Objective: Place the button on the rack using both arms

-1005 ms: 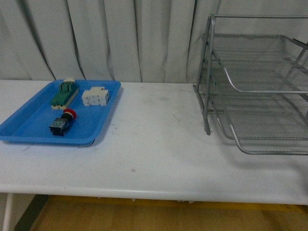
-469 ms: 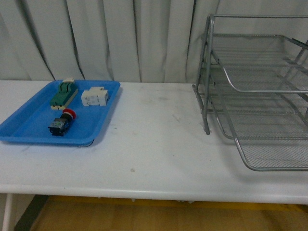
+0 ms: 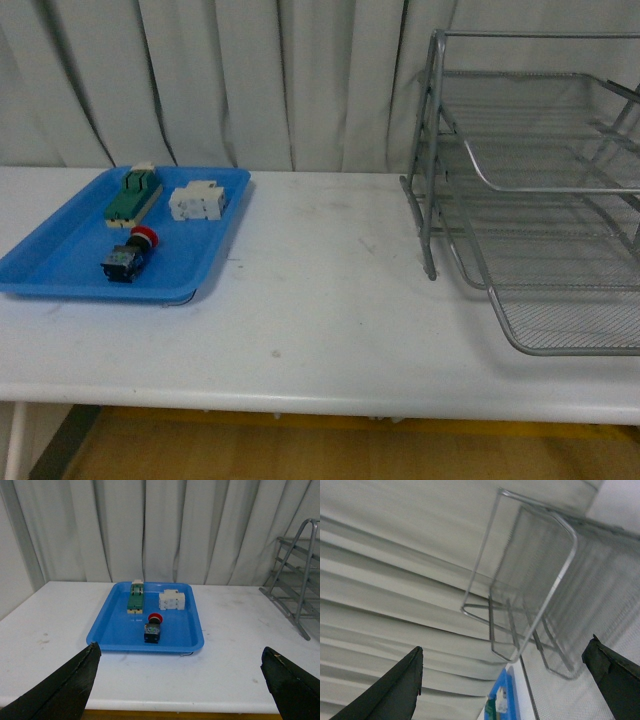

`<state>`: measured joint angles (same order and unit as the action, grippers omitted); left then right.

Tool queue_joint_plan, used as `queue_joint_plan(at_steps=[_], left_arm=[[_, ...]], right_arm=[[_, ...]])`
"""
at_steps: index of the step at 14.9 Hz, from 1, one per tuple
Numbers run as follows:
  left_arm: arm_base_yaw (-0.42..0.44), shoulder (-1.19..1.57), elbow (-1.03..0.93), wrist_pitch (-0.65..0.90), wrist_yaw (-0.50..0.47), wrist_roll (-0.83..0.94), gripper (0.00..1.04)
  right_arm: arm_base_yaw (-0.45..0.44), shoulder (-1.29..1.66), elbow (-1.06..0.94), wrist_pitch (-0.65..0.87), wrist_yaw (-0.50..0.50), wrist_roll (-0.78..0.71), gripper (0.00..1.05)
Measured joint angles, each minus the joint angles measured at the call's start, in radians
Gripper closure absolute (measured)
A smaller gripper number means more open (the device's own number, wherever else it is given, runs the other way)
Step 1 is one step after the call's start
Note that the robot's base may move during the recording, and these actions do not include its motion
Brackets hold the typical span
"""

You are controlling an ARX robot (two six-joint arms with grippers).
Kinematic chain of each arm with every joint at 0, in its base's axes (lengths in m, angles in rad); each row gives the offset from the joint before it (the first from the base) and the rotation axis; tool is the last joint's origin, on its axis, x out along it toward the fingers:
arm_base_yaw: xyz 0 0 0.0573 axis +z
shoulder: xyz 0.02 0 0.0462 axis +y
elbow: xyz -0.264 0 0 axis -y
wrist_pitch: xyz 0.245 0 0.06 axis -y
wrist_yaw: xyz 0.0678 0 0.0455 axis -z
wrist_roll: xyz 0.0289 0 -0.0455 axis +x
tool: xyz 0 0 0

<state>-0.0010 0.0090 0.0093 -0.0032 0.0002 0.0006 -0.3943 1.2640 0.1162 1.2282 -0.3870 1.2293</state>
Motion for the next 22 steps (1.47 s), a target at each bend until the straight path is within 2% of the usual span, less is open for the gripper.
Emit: queue_joint_plan(at_steps=[2,3,4,6,8,11,15,16,17,22], left_arm=[[0.000,0.000,0.000,0.000,0.000,0.000,0.07],[0.000,0.000,0.000,0.000,0.000,0.000,0.07],[0.000,0.000,0.000,0.000,0.000,0.000,0.07],[0.000,0.000,0.000,0.000,0.000,0.000,0.07],[0.000,0.000,0.000,0.000,0.000,0.000,0.07],[0.000,0.000,0.000,0.000,0.000,0.000,0.07],[0.000,0.000,0.000,0.000,0.000,0.000,0.07],[0.000,0.000,0.000,0.000,-0.001,0.000,0.07],[0.000,0.000,0.000,0.000,0.000,0.000,0.07],[0.000,0.000,0.000,0.000,0.000,0.000,0.07]], right_arm=[[-0.071,-0.225,0.019,-0.172,-0.020,-0.114,0.06],[-0.093,-0.316,0.056,-0.317,-0.046,-0.219,0.10],[-0.087,-0.405,0.095,-0.472,-0.053,-0.364,0.18],[-0.001,-0.627,0.115,-0.760,-0.015,-0.772,0.39],[0.095,-0.731,0.065,-0.877,0.078,-1.080,0.63],[0.192,-0.827,0.003,-0.910,0.182,-1.202,1.02],[0.291,-0.935,-0.052,-0.972,0.293,-1.223,1.03],[0.378,-0.964,-0.058,-0.987,0.370,-1.223,1.03],[0.402,-0.984,-0.063,-0.997,0.368,-1.224,1.03],[0.394,-1.071,-0.105,-1.033,0.388,-1.224,1.03]])
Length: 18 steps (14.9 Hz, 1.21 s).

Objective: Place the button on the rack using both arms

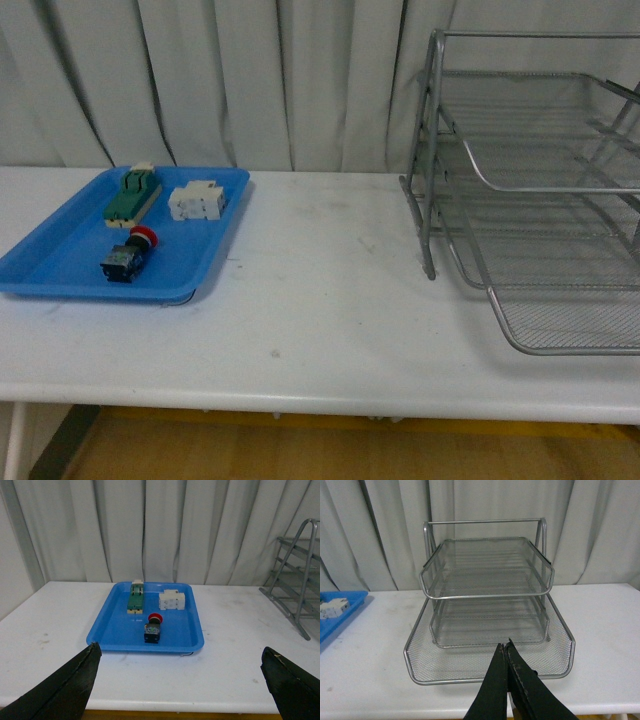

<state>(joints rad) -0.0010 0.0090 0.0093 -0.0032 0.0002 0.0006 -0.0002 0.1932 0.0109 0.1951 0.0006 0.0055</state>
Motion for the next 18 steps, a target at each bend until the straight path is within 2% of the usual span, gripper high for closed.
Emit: queue_joint_plan(at_steps=[2,3,8,9,16,17,18], left_arm=[[0.000,0.000,0.000,0.000,0.000,0.000,0.07],[0.000,0.000,0.000,0.000,-0.001,0.000,0.07],[0.000,0.000,0.000,0.000,0.000,0.000,0.07],[0.000,0.000,0.000,0.000,0.000,0.000,0.07],[0.000,0.000,0.000,0.000,0.000,0.000,0.07],[0.000,0.000,0.000,0.000,0.000,0.000,0.07],[-0.034,0.052,0.054,-0.161,-0.067,-0.063,0.07]], right_arm=[[0.000,-0.048,0.001,-0.061,0.000,0.000,1.03],[0.000,-0.157,0.001,-0.204,-0.001,0.000,1.03],[0.000,-0.190,0.001,-0.199,0.000,0.000,1.03],[0.000,-0.190,0.001,-0.199,0.000,-0.002,0.96],[0.000,-0.190,0.001,-0.199,0.000,-0.002,0.08],[0.000,-0.190,0.001,-0.199,0.000,-0.002,0.06],[0.000,-0.190,0.001,-0.200,0.000,-0.002,0.07]])
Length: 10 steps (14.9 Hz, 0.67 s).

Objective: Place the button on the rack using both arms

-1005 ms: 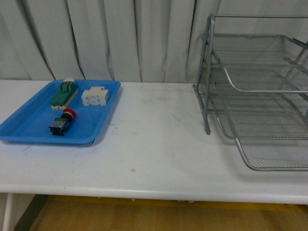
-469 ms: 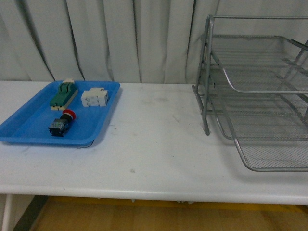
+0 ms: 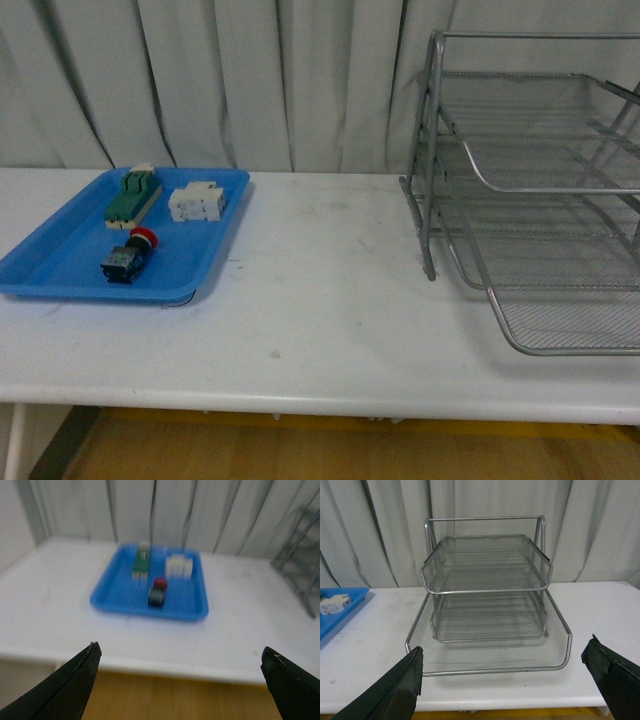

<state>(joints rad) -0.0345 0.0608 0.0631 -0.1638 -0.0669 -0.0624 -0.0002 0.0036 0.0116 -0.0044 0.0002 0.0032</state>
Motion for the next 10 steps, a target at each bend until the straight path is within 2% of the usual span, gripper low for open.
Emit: queue_joint_plan(at_steps=[1,3,5,7,8,10], left_arm=[[-0.043,0.138,0.085,-0.120,-0.033,-0.137,0.07],[-0.026,0.295,0.144,0.037,-0.014,-0.256,0.07],[0.038,0.607,0.214,0.301,0.073,-0.247,0.07],[0.045,0.985,0.334,0.513,0.101,-0.192,0.07],[0.038,1.157,0.425,0.561,0.101,-0.160,0.07],[0.026,1.467,0.632,0.522,0.087,-0.086,0.07]], right_arm=[[0.000,0.000,0.000,0.000,0.000,0.000,0.06],[0.000,0.000,0.000,0.001,0.001,-0.001,0.06],[0.000,0.000,0.000,0.001,0.000,-0.001,0.06],[0.000,0.000,0.000,0.001,0.000,-0.001,0.06],[0.000,0.000,0.000,0.001,0.000,-0.001,0.06],[0.000,0.000,0.000,0.001,0.000,-0.001,0.06]])
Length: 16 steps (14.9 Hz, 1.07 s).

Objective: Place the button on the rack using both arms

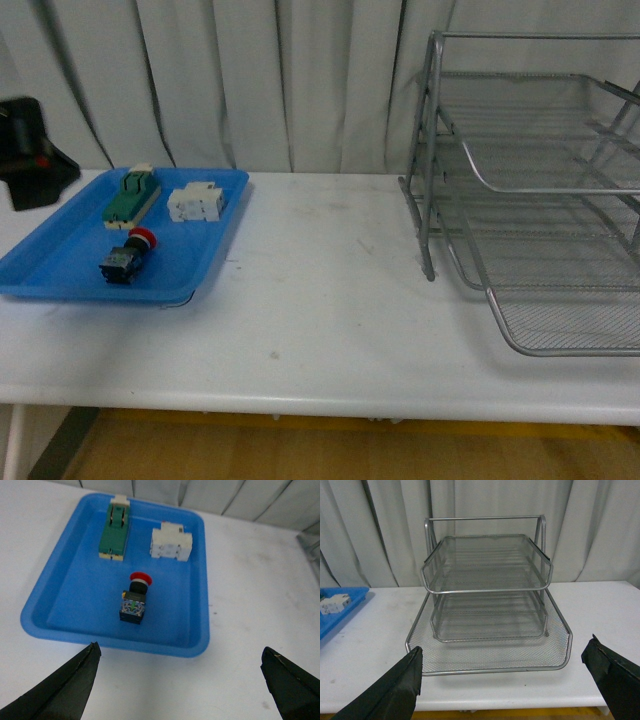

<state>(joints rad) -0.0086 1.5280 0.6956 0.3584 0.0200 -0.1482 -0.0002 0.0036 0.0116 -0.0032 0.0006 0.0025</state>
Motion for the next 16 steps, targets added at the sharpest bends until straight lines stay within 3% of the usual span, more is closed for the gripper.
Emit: queue_joint_plan(at_steps=[7,16], left_arm=[[-0.007,0.531,0.528,-0.228,-0.042,0.179,0.07],[0.061,0.710,0.670,-0.288,-0.005,0.323,0.07]], right_arm=[[0.000,0.000,0.000,0.000,0.000,0.000,0.06],[0.000,0.000,0.000,0.000,0.000,0.000,0.06]])
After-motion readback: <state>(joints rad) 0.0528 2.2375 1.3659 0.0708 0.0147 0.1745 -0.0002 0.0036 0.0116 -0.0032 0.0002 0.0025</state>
